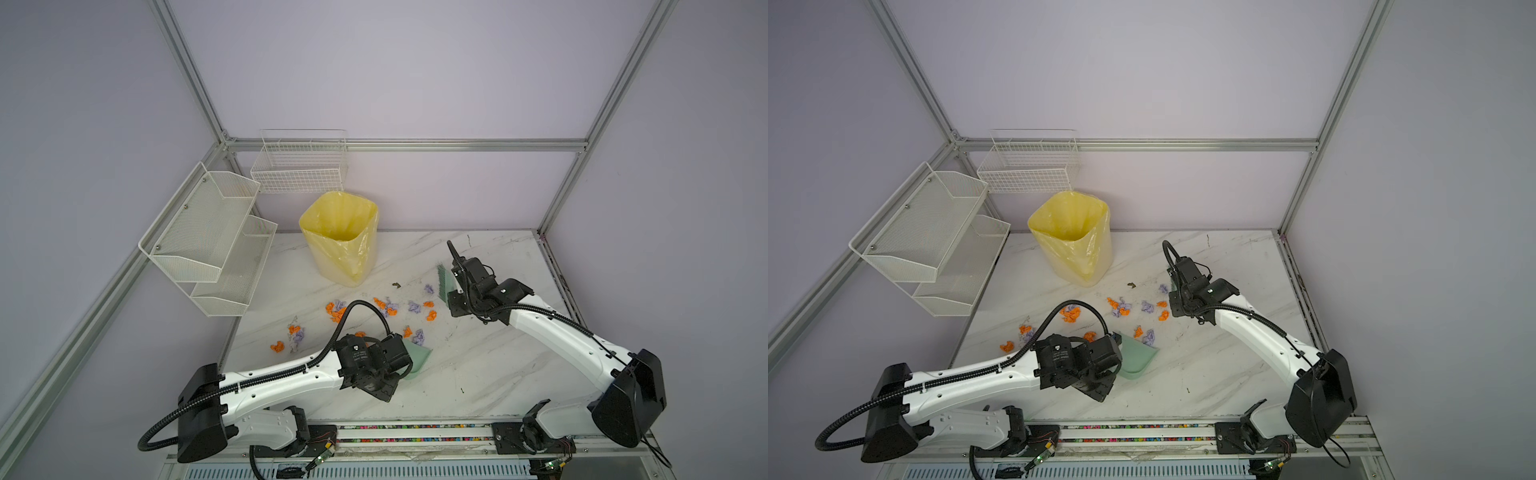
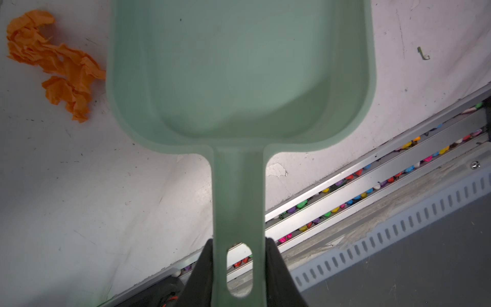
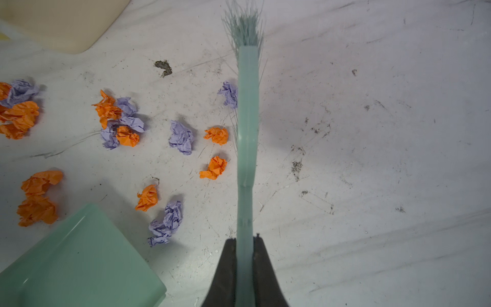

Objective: Sweep away the paper scraps from the table
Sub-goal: 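Sweep the paper scraps with the brush toward the dustpan held by the left gripper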

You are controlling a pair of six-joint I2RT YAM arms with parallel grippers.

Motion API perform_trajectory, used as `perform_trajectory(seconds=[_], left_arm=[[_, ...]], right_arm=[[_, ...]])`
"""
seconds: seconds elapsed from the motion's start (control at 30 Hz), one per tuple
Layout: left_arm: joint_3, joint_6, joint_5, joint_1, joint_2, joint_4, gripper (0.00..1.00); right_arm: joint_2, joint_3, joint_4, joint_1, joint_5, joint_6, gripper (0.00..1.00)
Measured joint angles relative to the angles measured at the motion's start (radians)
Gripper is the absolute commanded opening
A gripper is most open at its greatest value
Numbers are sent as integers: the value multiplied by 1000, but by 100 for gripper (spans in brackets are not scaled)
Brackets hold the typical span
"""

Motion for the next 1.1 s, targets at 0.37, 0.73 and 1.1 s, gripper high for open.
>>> perform_trajectory(seconds=[0.37, 0.73, 1.1], left_arm=[[-51, -28, 5, -18, 0, 34, 0], [-52, -29, 6, -20, 69, 55, 0], [-52, -46, -38, -21, 99, 77, 0]], right_arm=[[29, 0, 29, 5, 11, -36, 0], [80, 0, 51, 74, 47, -66, 0], [175, 0, 45, 161, 100, -92, 0]])
